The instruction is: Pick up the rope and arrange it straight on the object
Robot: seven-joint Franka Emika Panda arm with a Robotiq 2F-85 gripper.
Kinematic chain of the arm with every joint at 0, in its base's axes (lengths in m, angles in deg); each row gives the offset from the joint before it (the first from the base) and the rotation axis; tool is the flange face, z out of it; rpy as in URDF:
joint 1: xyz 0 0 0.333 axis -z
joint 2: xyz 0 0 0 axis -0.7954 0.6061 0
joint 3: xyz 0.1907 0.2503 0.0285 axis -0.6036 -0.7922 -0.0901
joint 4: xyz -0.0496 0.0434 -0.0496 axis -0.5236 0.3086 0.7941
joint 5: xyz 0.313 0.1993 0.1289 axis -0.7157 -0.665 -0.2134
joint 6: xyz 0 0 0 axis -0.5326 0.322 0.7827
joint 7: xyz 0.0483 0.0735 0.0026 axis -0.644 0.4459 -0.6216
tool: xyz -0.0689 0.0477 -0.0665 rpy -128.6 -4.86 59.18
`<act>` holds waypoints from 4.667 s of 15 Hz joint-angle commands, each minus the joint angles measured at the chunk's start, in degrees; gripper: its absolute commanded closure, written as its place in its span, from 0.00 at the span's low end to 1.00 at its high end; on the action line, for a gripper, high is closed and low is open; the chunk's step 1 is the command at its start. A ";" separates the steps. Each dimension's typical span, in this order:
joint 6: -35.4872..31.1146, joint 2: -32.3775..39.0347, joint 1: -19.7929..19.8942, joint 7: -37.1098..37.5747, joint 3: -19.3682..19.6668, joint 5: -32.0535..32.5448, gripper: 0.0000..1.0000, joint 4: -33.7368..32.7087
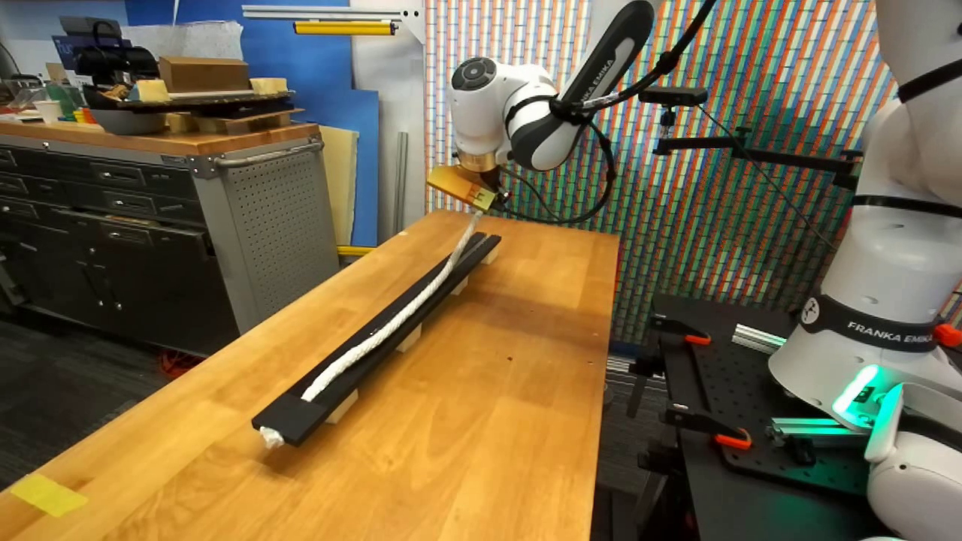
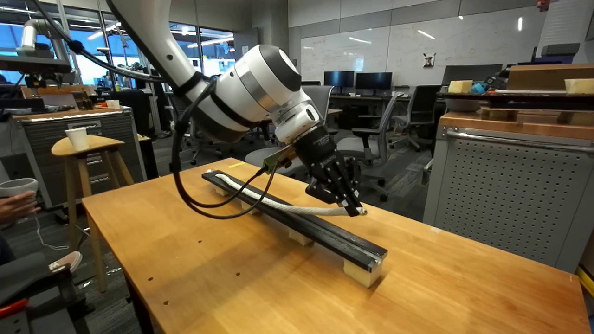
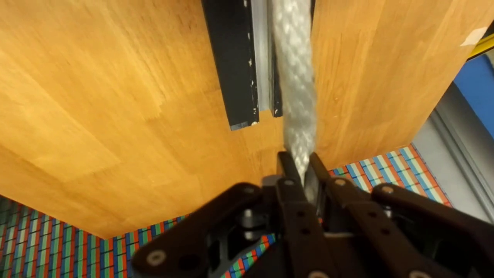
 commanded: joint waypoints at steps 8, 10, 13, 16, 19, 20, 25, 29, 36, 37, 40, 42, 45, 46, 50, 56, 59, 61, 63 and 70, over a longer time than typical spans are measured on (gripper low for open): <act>-3.58 5.85 1.94 -3.60 -0.92 -2.23 0.97 -3.12; -4.39 6.65 1.85 -4.92 -0.86 -3.24 0.97 -3.17; -3.82 7.69 1.27 -6.28 -0.21 -4.13 0.97 -3.50; -2.46 8.78 0.60 -6.03 1.09 -4.07 0.97 -4.46; -1.66 9.64 1.02 -5.68 1.79 -5.37 0.97 -5.87; -1.24 9.86 1.07 -5.70 2.17 -5.85 0.97 -6.43; -0.24 11.50 1.20 -6.12 3.38 -8.43 0.97 -9.17; -0.25 13.31 1.15 -7.24 3.74 -10.14 0.97 -10.77; -0.92 13.41 1.00 -9.98 3.81 -11.30 0.56 -11.10; -0.94 13.10 0.79 -10.19 4.06 -11.12 0.47 -10.91; -1.36 11.84 0.40 -10.32 4.51 -10.67 0.25 -10.06; -1.78 10.63 0.15 -10.38 4.51 -10.49 0.09 -9.28; -2.08 7.77 -1.35 -11.42 3.95 -9.79 0.00 -7.73; -1.94 6.71 -2.08 -12.02 3.73 -9.57 0.00 -7.35; -1.02 1.75 -4.94 -17.57 0.72 -10.20 0.00 -6.14; 0.54 -2.71 -7.09 -31.75 -7.14 -15.47 0.00 -5.69; 1.81 -3.58 -8.39 -39.54 -9.70 -19.27 0.00 -6.02; 2.41 -4.03 -9.20 -44.68 -10.89 -21.80 0.00 -6.09; 2.74 -4.50 -10.31 -49.80 -11.46 -23.16 0.00 -5.85; 2.45 -11.35 -12.65 -69.48 -15.32 -30.79 0.00 0.79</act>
